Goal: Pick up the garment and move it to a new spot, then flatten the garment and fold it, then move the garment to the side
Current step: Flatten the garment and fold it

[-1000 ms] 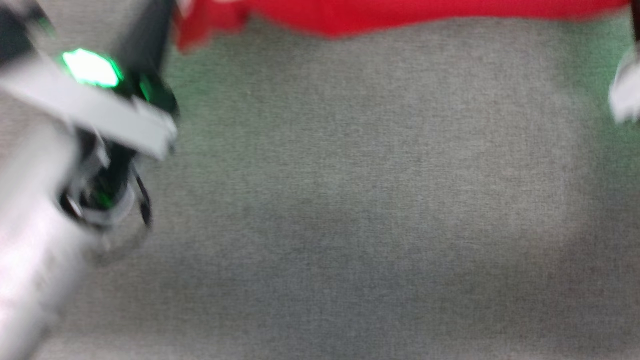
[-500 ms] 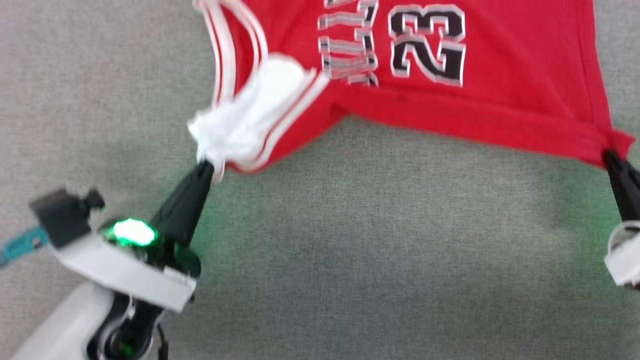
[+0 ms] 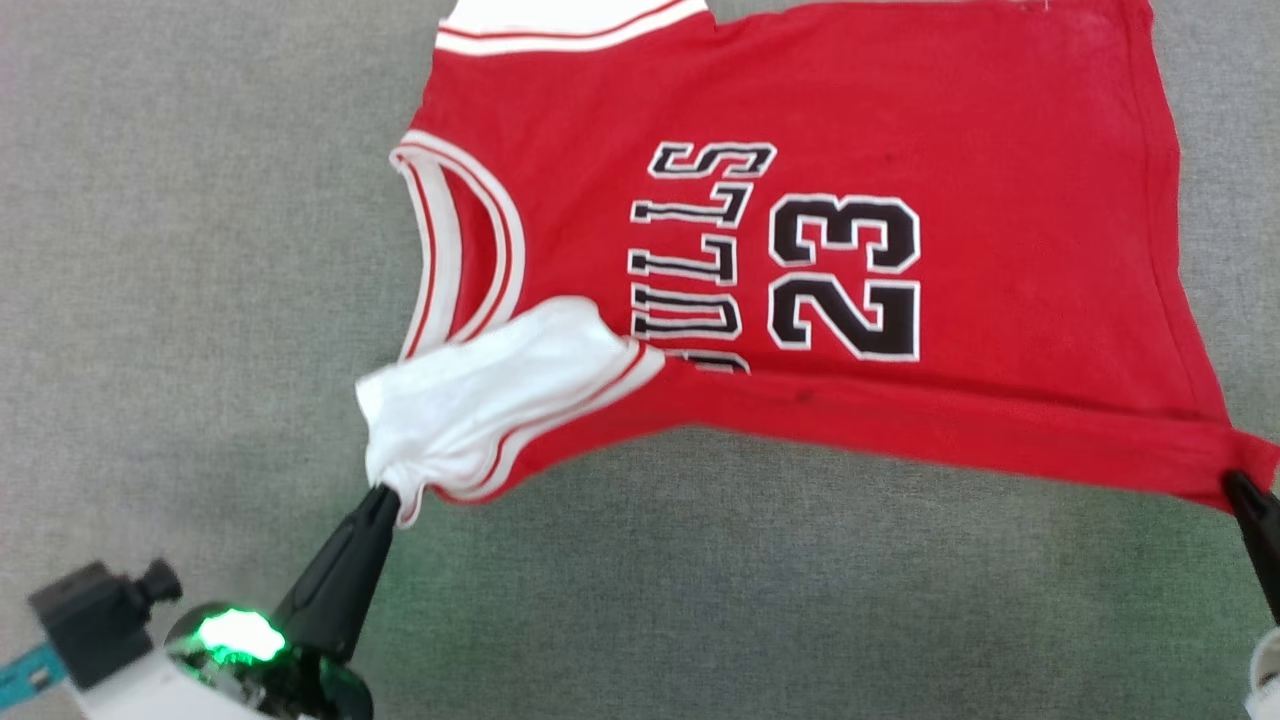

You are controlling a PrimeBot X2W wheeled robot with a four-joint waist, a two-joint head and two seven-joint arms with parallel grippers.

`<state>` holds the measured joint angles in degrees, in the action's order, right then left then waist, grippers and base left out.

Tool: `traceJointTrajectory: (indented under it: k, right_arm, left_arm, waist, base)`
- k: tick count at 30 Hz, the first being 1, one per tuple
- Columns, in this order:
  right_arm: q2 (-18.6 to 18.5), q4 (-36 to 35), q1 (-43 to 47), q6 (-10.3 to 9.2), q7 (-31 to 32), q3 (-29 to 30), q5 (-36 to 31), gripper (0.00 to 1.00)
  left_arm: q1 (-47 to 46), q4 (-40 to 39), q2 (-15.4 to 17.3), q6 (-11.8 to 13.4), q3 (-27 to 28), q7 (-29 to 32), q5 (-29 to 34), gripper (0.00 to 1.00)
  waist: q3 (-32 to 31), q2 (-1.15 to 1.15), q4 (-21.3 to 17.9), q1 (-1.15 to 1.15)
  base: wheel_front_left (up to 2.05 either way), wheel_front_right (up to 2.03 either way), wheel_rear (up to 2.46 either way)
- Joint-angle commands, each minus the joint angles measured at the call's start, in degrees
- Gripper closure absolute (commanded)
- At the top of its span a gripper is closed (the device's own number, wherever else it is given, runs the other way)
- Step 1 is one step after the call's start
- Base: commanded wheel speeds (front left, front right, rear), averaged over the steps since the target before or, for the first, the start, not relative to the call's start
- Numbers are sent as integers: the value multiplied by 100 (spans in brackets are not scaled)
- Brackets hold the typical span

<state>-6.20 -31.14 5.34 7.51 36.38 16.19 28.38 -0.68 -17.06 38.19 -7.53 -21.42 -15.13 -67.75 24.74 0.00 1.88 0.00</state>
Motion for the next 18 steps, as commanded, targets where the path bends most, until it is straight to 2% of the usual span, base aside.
traceJointTrajectory:
  k: [1, 7, 13, 18]
  right_arm:
    - [26, -121, 118, -4, 28, 56, 62, 100]
    - [92, -282, 79, -4, 88, 93, 123, 100]
    - [21, 112, -615, -4, 143, -106, 191, 100]
    - [-61, 550, -1253, -4, 205, -187, 222, 100]
  left_arm:
    - [139, -88, -17, 11, 95, 4, 69, 100]
    - [113, -293, 27, 11, 189, 5, 242, 100]
    - [-654, -15, 169, 11, -90, 4, 418, 100]
    - [-1301, 284, 24, 10, -149, 5, 319, 100]
  waist:
    - [16, 0, 1, 0]
    - [91, 0, 14, 0]
    - [145, 0, -3, 0]
    - [192, 0, -22, 0]
  base:
    - [0, 0, 0]
    - [0, 0, 0]
    - [0, 0, 0]
    - [0, 0, 0]
